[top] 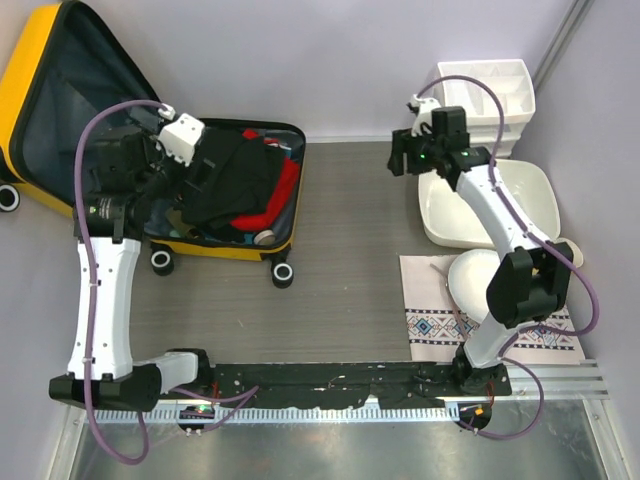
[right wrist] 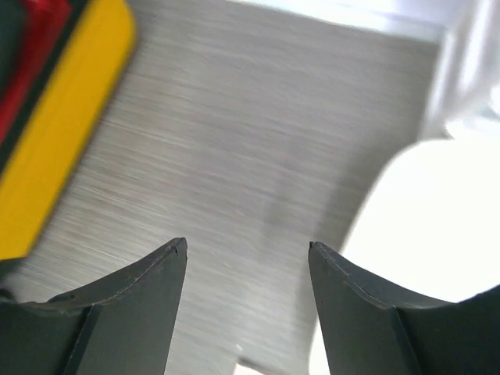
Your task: Open, take out, and arrange the luggage
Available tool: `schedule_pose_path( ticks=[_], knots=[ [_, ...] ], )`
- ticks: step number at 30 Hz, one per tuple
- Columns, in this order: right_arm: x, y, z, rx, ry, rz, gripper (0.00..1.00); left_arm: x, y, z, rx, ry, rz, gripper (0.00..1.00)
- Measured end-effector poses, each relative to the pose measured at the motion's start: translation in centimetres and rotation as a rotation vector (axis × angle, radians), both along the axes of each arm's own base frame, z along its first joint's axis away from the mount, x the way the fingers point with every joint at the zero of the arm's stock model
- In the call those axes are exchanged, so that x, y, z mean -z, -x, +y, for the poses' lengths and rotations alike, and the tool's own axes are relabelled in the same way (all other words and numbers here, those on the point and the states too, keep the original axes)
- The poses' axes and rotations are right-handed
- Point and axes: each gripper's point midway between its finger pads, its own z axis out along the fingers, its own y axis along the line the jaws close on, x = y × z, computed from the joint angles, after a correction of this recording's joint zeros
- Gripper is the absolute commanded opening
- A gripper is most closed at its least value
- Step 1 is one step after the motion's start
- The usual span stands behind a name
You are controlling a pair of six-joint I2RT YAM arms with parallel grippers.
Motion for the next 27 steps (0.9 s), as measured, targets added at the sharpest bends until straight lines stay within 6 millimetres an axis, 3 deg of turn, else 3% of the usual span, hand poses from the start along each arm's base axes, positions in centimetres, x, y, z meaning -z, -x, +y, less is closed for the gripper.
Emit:
schedule_pose_path(
  ticks=[6, 10, 14, 23, 27],
  knots=[
    [4.6, 1.7, -8.5, 0.149, 0.064, 0.156, 0.71, 6.9, -0.8, -3.6, 0.055, 0.22, 0.248, 1.0],
    [7.6, 3.2, -10.7, 0.176, 0.074, 0.254, 0.71, 11.5, -1.8, -4.6, 0.04, 0.282, 0.402, 0.99],
    [9.9, 3.7, -10.2, 0.146, 0.055, 0.316, 0.71, 13.7, -2.9, -4.8, 0.025, 0.295, 0.475, 0.99],
    [15.1, 4.4, -7.5, 0.074, -0.067, 0.456, 0.7, 14.8, -4.6, -5.0, 0.025, 0.284, 0.478, 0.99],
    [16.7, 4.2, -6.2, 0.059, -0.146, 0.503, 0.69, 16.5, -5.6, -5.7, 0.052, 0.228, 0.478, 0.98]
  ],
)
